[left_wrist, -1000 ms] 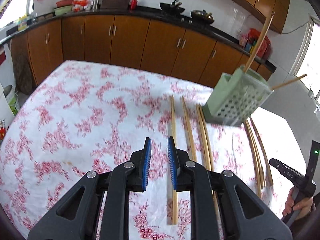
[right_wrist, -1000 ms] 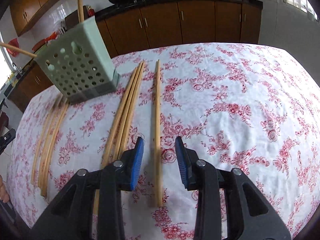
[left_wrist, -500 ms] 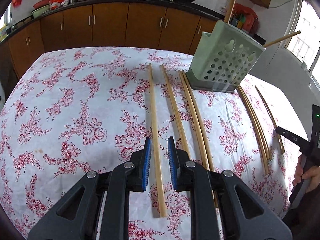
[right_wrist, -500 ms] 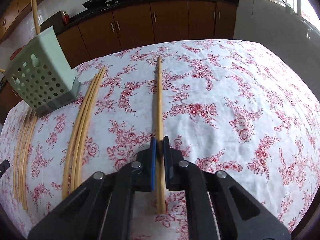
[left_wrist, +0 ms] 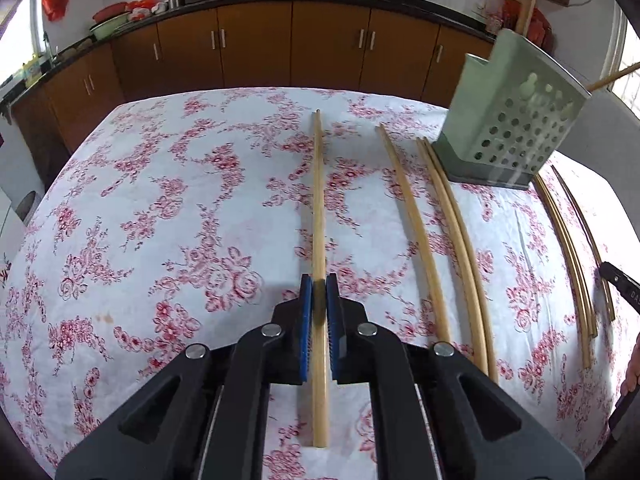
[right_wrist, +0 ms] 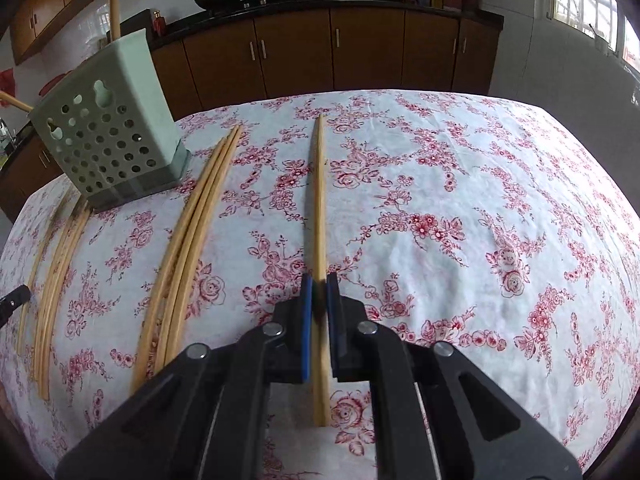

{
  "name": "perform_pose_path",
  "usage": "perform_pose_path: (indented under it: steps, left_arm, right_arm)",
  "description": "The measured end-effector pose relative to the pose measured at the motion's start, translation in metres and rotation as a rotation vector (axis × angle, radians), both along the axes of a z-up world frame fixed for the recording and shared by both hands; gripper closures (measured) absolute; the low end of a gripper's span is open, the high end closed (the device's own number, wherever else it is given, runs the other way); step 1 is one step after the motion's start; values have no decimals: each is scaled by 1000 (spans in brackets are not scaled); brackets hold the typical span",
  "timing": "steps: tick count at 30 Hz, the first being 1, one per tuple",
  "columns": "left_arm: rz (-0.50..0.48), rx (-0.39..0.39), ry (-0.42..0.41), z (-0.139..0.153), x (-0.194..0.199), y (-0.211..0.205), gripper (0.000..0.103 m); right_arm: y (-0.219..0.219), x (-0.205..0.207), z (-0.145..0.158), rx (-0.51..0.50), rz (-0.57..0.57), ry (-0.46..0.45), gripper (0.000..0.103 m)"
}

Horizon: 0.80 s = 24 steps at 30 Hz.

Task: Organize utensils
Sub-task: 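Grasp another chopstick with the right gripper while the left gripper grasps one too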

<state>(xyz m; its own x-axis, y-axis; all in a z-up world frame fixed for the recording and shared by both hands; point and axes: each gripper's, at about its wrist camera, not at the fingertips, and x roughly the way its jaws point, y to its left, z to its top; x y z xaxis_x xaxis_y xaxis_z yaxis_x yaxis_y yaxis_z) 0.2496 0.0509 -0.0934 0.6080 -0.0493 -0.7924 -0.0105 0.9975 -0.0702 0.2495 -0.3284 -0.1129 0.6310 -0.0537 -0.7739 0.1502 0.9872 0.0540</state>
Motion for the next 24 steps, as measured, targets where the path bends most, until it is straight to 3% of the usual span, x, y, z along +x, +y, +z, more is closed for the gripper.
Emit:
perform_pose_path:
  steps: [24]
  left_arm:
    - [7, 2, -30, -2, 0, 10, 94]
  right_arm:
    - [0, 5, -7, -8, -3, -8, 94]
